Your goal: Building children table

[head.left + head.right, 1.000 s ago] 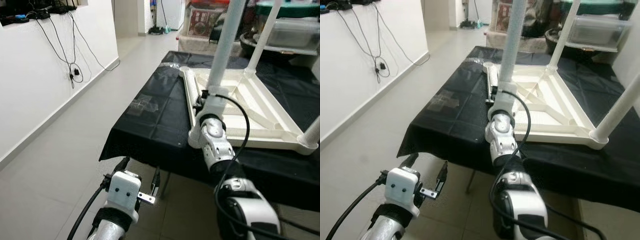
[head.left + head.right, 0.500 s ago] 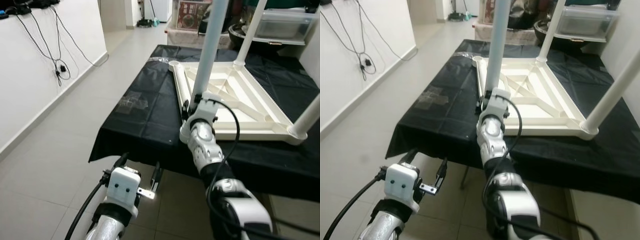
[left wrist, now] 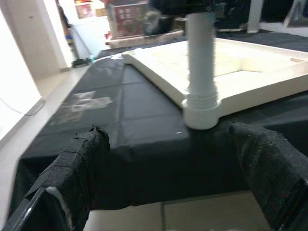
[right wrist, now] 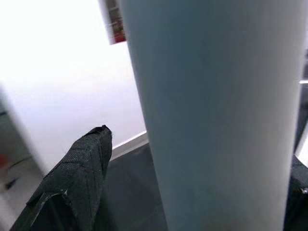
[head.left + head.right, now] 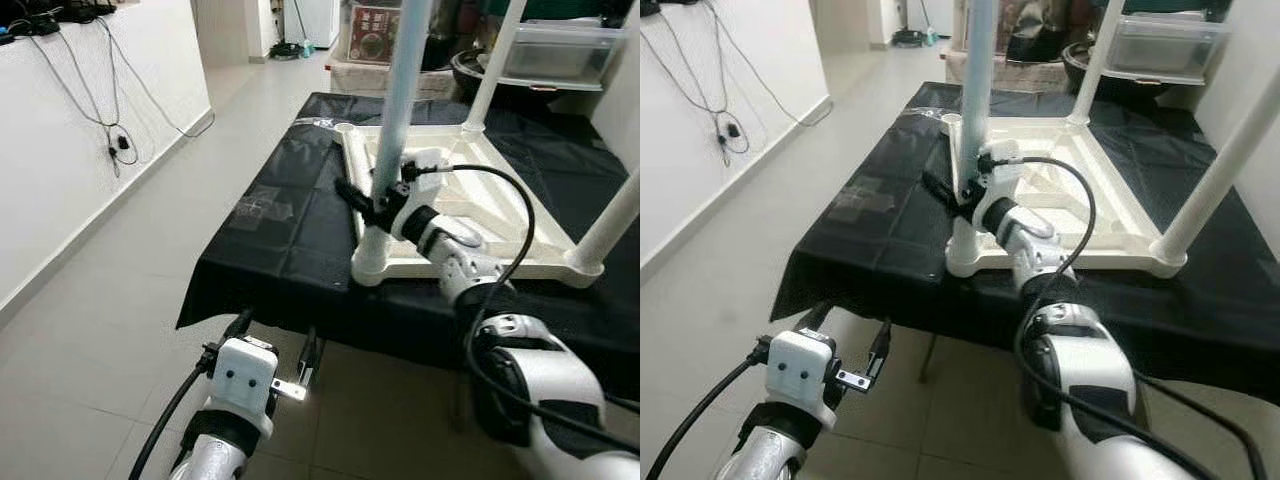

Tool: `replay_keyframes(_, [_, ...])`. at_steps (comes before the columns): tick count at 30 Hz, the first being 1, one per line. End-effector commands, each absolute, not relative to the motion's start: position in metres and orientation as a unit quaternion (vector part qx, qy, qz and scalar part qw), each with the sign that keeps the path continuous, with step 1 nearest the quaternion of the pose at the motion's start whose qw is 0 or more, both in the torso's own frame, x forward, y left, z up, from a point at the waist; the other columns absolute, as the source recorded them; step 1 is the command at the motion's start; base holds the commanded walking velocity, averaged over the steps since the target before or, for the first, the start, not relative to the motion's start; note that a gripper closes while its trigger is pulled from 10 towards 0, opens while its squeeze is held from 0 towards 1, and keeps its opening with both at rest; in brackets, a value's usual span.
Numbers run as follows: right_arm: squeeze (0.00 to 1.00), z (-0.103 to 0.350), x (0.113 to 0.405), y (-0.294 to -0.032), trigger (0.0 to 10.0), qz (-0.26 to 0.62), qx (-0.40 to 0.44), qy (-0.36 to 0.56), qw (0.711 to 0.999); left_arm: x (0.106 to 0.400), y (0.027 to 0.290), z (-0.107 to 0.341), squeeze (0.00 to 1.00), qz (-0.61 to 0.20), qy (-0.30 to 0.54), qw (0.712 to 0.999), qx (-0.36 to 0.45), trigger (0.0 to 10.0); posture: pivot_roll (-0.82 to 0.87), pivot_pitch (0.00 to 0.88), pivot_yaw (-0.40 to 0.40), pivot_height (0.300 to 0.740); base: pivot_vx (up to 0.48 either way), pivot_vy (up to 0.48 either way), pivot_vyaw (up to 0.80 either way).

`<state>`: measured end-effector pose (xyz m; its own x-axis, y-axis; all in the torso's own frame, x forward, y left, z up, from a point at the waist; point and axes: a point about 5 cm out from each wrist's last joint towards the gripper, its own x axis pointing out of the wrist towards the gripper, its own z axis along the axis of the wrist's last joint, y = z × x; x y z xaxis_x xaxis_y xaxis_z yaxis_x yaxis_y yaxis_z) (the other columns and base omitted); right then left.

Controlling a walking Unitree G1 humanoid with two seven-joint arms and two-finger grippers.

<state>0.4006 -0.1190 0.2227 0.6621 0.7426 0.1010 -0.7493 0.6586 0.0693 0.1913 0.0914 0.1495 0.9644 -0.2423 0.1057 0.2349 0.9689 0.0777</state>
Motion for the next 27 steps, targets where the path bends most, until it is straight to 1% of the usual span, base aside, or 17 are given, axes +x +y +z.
replay_keyframes(1, [0.00, 0.207, 0.392, -0.099, 10.0, 0.492, 0.044, 0.008, 0.869, 0.190, 0.091, 0.148, 0.00, -0.117, -0.053, 0.991, 0.031, 10.0, 0.11, 0.081, -0.022, 0.740, 0.000, 0.000, 0.00])
replay_keyframes(2, [0.00, 0.205, 0.388, -0.092, 10.0, 0.528, 0.039, 0.013, 0.848, 0.190, 0.091, 0.148, 0.00, -0.118, -0.053, 0.991, 0.031, 10.0, 0.10, 0.082, -0.016, 0.740, 0.000, 0.000, 0.00])
replay_keyframes(4, [0.00, 0.206, 0.384, -0.082, 10.0, 0.570, 0.045, 0.017, 0.820, 0.189, 0.090, 0.149, 0.00, -0.120, -0.053, 0.991, 0.032, 10.0, 0.10, 0.082, -0.016, 0.740, 0.000, 0.000, 0.00])
replay_keyframes(9, [0.00, 0.210, 0.384, -0.071, 9.9, 0.584, 0.055, 0.021, 0.810, 0.189, 0.092, 0.149, 0.00, -0.118, -0.053, 0.991, 0.032, 10.0, 0.11, 0.086, -0.020, 0.740, 0.000, 0.000, 0.00])
replay_keyframes(10, [0.00, 0.210, 0.383, -0.069, 3.4, 0.594, 0.057, 0.022, 0.802, 0.189, 0.092, 0.149, 0.00, -0.116, -0.053, 0.991, 0.032, 10.0, 0.11, 0.086, -0.020, 0.740, 0.000, 0.000, 0.00])
replay_keyframes(11, [0.00, 0.210, 0.382, -0.067, 0.0, 0.601, 0.059, 0.023, 0.796, 0.189, 0.092, 0.149, 0.00, -0.115, -0.052, 0.991, 0.032, 10.0, 0.11, 0.086, -0.020, 0.740, 0.000, 0.000, 0.00])
replay_keyframes(14, [0.00, 0.211, 0.384, -0.064, 0.0, 0.587, 0.043, 0.016, 0.808, 0.188, 0.092, 0.148, 0.00, -0.115, -0.051, 0.992, 0.032, 10.0, 0.11, 0.085, -0.023, 0.740, 0.000, 0.000, 0.00])
replay_keyframes(17, [0.00, 0.212, 0.392, -0.064, 0.0, 0.517, 0.032, 0.009, 0.855, 0.187, 0.092, 0.148, 0.00, -0.113, -0.050, 0.992, 0.031, 10.0, 0.11, 0.085, -0.023, 0.740, 0.000, 0.000, 0.00])
replay_keyframes(18, [0.00, 0.212, 0.392, -0.064, 0.0, 0.517, 0.032, 0.009, 0.855, 0.187, 0.092, 0.148, 0.00, -0.113, -0.050, 0.992, 0.031, 10.0, 0.11, 0.085, -0.023, 0.740, 0.000, 0.000, 0.00])
replay_keyframes(19, [0.00, 0.213, 0.399, -0.069, 0.0, 0.447, 0.025, 0.007, 0.894, 0.187, 0.091, 0.148, 0.00, -0.113, -0.050, 0.992, 0.031, 10.0, 0.10, 0.082, -0.023, 0.740, 0.000, 0.000, 0.00])
replay_keyframes(20, [0.00, 0.213, 0.399, -0.069, 0.0, 0.447, 0.025, 0.007, 0.894, 0.187, 0.091, 0.148, 0.00, -0.113, -0.050, 0.992, 0.031, 10.0, 0.10, 0.082, -0.023, 0.740, 0.000, 0.000, 0.00])
replay_keyframes(21, [0.00, 0.212, 0.404, -0.075, 0.0, 0.391, 0.027, 0.007, 0.920, 0.188, 0.091, 0.148, 0.00, -0.112, -0.050, 0.992, 0.031, 10.0, 0.10, 0.082, -0.023, 0.740, 0.000, 0.000, 0.00])
replay_keyframes(23, [0.00, 0.211, 0.411, -0.089, 0.0, 0.292, 0.030, 0.012, 0.956, 0.188, 0.092, 0.148, 0.00, -0.112, -0.050, 0.992, 0.031, 10.0, 0.10, 0.082, -0.023, 0.740, 0.000, 0.000, 0.00])
replay_keyframes(24, [0.00, 0.211, 0.411, -0.089, 0.0, 0.292, 0.030, 0.012, 0.956, 0.188, 0.092, 0.148, 0.00, -0.112, -0.050, 0.992, 0.031, 10.0, 0.10, 0.082, -0.023, 0.740, 0.000, 0.000, 0.00])
replay_keyframes(25, [0.00, 0.209, 0.413, -0.095, 0.0, 0.252, 0.030, 0.014, 0.967, 0.188, 0.092, 0.147, 0.00, -0.112, -0.050, 0.992, 0.032, 10.0, 0.10, 0.082, -0.023, 0.740, 0.000, 0.000, 0.00])
replay_keyframes(26, [0.00, 0.209, 0.413, -0.095, 0.0, 0.252, 0.030, 0.014, 0.967, 0.188, 0.092, 0.147, 0.00, -0.112, -0.050, 0.992, 0.032, 10.0, 0.10, 0.082, -0.023, 0.740, 0.000, 0.000, 0.00])
replay_keyframes(27, [0.00, 0.205, 0.415, -0.106, 0.0, 0.180, 0.028, 0.021, 0.983, 0.188, 0.092, 0.147, 0.00, -0.113, -0.050, 0.992, 0.032, 10.0, 0.10, 0.081, -0.021, 0.740, 0.000, 0.000, 0.00])
